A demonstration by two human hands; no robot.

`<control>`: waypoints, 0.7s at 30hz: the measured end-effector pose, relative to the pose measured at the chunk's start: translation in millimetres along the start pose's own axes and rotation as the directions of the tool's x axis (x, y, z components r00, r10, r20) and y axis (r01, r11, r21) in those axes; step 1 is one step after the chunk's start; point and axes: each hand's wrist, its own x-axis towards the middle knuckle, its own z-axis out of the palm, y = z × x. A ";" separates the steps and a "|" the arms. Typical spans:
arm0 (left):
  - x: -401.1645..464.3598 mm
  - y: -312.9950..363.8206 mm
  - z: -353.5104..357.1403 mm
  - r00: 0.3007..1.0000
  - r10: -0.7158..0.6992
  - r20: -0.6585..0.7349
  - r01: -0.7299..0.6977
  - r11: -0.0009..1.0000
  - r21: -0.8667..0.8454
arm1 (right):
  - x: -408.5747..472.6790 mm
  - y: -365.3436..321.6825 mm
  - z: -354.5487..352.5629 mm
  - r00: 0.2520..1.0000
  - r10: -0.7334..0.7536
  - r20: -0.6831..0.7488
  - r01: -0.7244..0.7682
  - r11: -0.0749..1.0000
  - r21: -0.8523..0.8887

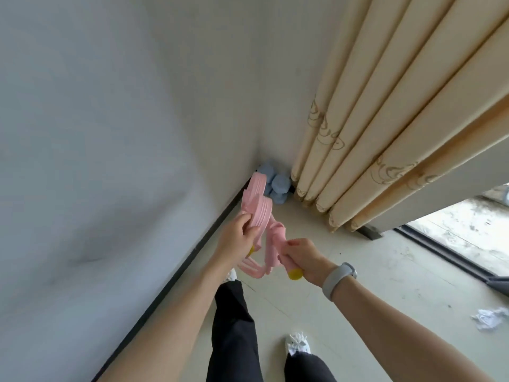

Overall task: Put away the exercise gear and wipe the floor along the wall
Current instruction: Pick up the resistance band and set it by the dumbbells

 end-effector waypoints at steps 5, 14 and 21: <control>117.1 -55.7 -9.8 0.991 0.108 0.079 -0.125 0.959 0.255 | 109.5 -14.8 14.2 0.978 0.043 -0.202 -0.020 0.993 0.115; 246.1 -212.1 91.7 0.881 0.381 0.281 -0.474 0.709 0.523 | 324.6 57.0 38.5 0.974 0.130 -0.187 -0.067 0.949 0.309; 317.6 -380.0 197.2 0.773 0.532 0.346 -0.618 0.505 0.602 | 494.4 190.9 61.3 0.981 0.138 -0.137 -0.062 0.891 0.450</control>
